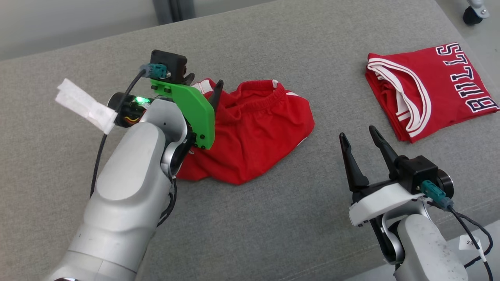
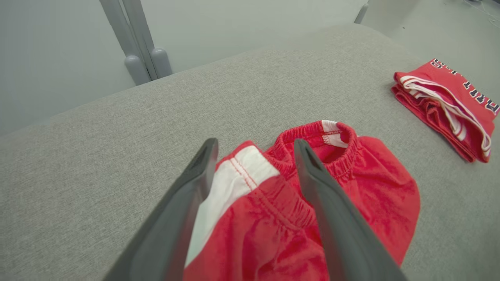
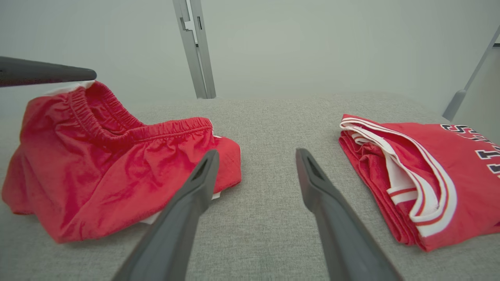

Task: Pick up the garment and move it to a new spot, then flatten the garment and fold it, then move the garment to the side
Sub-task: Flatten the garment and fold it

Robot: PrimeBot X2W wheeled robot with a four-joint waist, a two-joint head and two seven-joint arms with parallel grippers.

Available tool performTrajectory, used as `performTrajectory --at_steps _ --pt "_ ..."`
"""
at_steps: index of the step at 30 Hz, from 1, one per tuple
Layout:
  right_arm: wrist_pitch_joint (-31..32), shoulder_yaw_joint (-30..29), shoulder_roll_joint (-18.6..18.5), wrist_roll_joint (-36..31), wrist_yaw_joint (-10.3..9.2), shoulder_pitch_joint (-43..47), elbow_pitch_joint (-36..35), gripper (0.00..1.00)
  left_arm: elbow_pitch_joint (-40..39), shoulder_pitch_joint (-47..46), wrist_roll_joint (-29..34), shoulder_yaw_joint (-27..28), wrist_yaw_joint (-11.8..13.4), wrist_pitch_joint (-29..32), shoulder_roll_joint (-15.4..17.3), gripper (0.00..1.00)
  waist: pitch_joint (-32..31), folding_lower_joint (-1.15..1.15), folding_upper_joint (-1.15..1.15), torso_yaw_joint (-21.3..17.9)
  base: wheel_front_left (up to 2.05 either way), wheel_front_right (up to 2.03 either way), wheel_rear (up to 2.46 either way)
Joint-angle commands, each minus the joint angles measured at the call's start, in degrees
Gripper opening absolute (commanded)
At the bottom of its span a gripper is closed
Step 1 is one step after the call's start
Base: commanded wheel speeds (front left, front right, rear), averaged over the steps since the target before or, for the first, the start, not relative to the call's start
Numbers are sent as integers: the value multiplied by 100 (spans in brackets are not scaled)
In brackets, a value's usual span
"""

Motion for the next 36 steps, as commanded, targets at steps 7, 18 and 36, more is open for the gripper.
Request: performTrajectory --at_steps 7,18,36 --pt "-67 77 5 43 -11 -90 106 100 617 -307 390 -472 395 1013 1 100 -48 0 0 -67 0 0 0" --pt "-94 110 -21 69 -11 -144 149 100 730 -264 516 -681 343 1039 172 0 -40 0 0 -20 0 0 0" --pt "-78 86 -40 63 -11 -76 237 100 -1376 -1177 -751 -768 -237 -3227 -85 0 -367 0 0 77 0 0 0"
